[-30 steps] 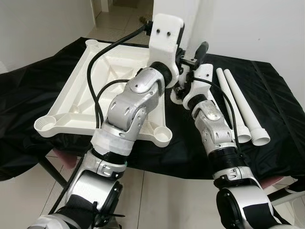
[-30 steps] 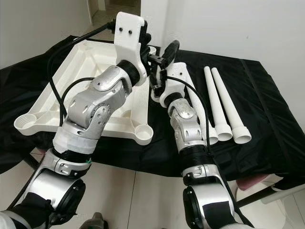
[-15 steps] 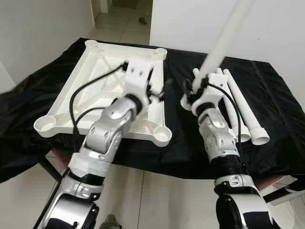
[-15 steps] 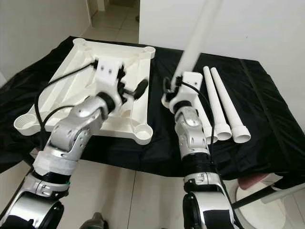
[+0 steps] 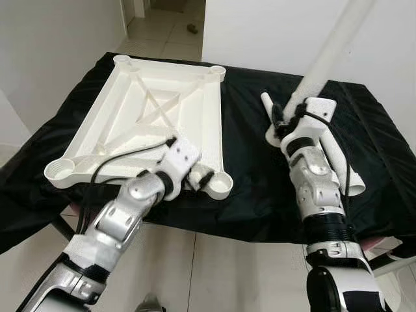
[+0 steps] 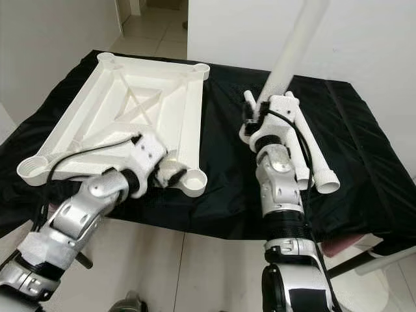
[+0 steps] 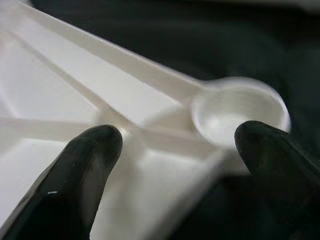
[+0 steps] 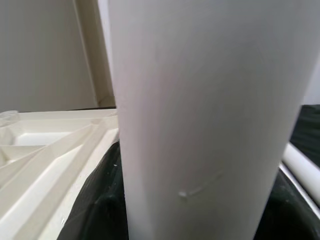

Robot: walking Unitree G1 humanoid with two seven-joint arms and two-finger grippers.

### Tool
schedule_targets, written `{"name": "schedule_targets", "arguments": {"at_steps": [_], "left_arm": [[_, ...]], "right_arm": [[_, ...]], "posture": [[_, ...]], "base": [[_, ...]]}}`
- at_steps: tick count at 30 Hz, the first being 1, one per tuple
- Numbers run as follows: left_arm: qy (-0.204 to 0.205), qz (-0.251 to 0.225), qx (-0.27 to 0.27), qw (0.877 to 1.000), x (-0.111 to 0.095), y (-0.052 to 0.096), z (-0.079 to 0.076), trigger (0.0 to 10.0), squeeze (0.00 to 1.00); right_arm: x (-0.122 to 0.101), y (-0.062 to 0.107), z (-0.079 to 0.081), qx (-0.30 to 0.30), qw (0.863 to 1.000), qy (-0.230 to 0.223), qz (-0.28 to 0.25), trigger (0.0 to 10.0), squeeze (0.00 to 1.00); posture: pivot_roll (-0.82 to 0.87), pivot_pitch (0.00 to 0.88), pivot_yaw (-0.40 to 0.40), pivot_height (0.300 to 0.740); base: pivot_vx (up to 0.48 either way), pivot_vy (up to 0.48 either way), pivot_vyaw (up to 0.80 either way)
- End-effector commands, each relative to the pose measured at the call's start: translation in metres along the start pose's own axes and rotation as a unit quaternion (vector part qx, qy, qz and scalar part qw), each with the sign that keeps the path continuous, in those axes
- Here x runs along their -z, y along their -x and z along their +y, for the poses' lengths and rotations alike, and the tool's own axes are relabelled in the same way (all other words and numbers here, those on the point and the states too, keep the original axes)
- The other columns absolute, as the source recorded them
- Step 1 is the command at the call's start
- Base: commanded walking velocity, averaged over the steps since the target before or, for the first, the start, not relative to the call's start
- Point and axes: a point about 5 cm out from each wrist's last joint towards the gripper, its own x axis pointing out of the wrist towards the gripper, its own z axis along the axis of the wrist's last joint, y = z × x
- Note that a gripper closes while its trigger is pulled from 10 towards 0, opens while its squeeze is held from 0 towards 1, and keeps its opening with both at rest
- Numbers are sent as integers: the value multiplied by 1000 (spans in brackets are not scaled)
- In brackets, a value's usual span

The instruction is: Building children table

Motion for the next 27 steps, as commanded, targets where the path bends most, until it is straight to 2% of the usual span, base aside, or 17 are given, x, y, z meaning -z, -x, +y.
{"name": "schedule_targets", "arguments": {"at_steps": [1,5,11,14,19,23,27], "left_arm": [[-20,12,23,999,6,-1,-6,10000,0],[-28,31,47,998,16,0,-11,10000,0],[-54,58,44,996,26,-3,-12,10000,0],[-43,67,34,996,26,-7,-10,10000,0],[-39,69,17,997,20,-20,-5,10000,0],[-37,59,19,997,15,-25,-5,10000,0],[-36,46,24,998,8,-37,-12,10000,0]], "right_arm": [[-3,1,-4,6,1000,9,-4,10000,0],[-6,1,-9,10,1000,16,-7,10000,0],[-8,1,-9,11,1000,22,-8,10000,0],[-8,1,-9,10,1000,23,-9,10000,0],[-8,1,-7,9,1000,26,-8,10000,0],[-8,0,-7,9,1000,28,-7,10000,0],[-8,1,-4,8,1000,29,-7,10000,0]], "posture": [[131,18,-35,740],[123,19,-32,740],[117,22,-31,740],[115,25,-31,740],[106,32,-29,740],[99,35,-29,740],[92,39,-27,740]], "base": [[0,0,0],[0,0,0],[0,0,0],[0,0,0],[0,0,0],[0,0,0],[0,0,0]]}}
